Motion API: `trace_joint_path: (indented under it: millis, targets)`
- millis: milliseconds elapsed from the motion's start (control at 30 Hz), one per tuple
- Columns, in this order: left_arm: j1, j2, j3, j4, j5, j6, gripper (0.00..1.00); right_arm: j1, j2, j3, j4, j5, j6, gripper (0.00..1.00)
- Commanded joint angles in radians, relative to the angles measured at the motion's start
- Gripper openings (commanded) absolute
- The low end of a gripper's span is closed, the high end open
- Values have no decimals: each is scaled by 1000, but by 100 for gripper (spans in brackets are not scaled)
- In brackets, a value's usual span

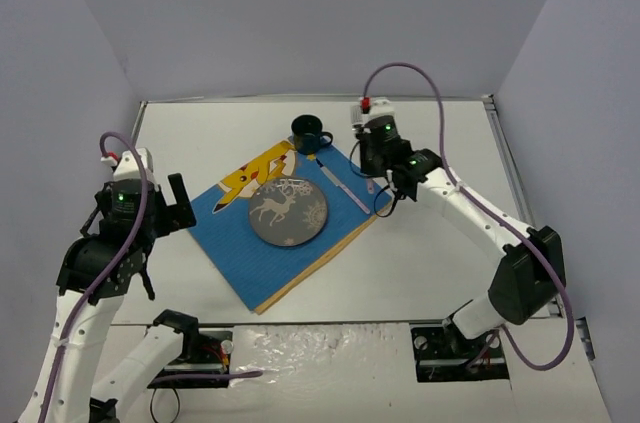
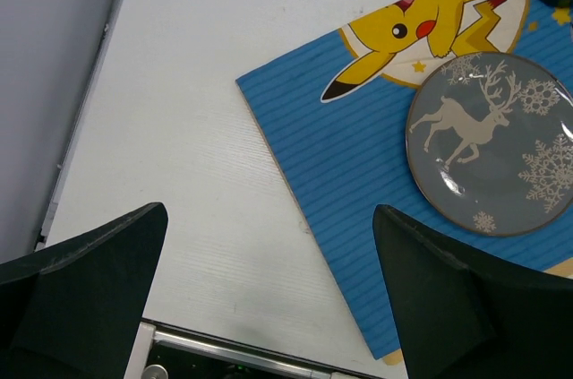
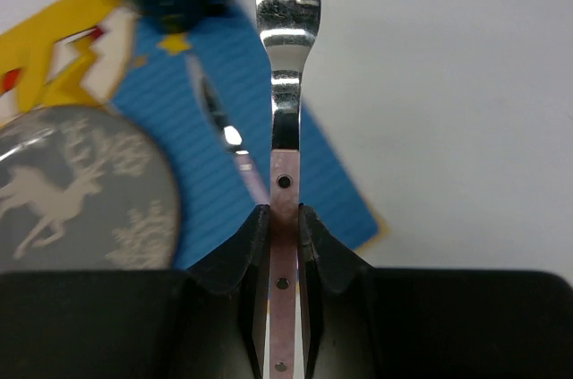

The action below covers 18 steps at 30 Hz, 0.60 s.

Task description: Set the dinner table for one person

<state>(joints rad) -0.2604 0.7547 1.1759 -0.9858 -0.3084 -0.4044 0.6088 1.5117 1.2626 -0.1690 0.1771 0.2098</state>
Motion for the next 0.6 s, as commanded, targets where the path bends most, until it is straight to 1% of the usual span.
trace_joint_path:
  millis: [0,33,100,200,300,367,567]
  targets:
    - [7,-5,93,-83,-30,-20,97,204,112,143,-58,-22,-110,0]
    - [6,-10,111,-94,-35,-20,97,253,165,193,-79,-20,-105,0]
    - [6,-14,154,-113,-38,-24,97,349,234,240,-83,-41,-82,0]
    - [3,-16,189,-130,-44,-19,97,439,356,331,-84,-30,-53,0]
    - [1,-23,205,-154,-46,-13,97,520,440,401,-84,-50,-10,0]
    - [-1,-38,195,-160,-44,-15,97,555,507,439,-84,-42,17,0]
    - [-3,-63,177,-162,-40,-22,97,591,588,475,-84,-19,114,0]
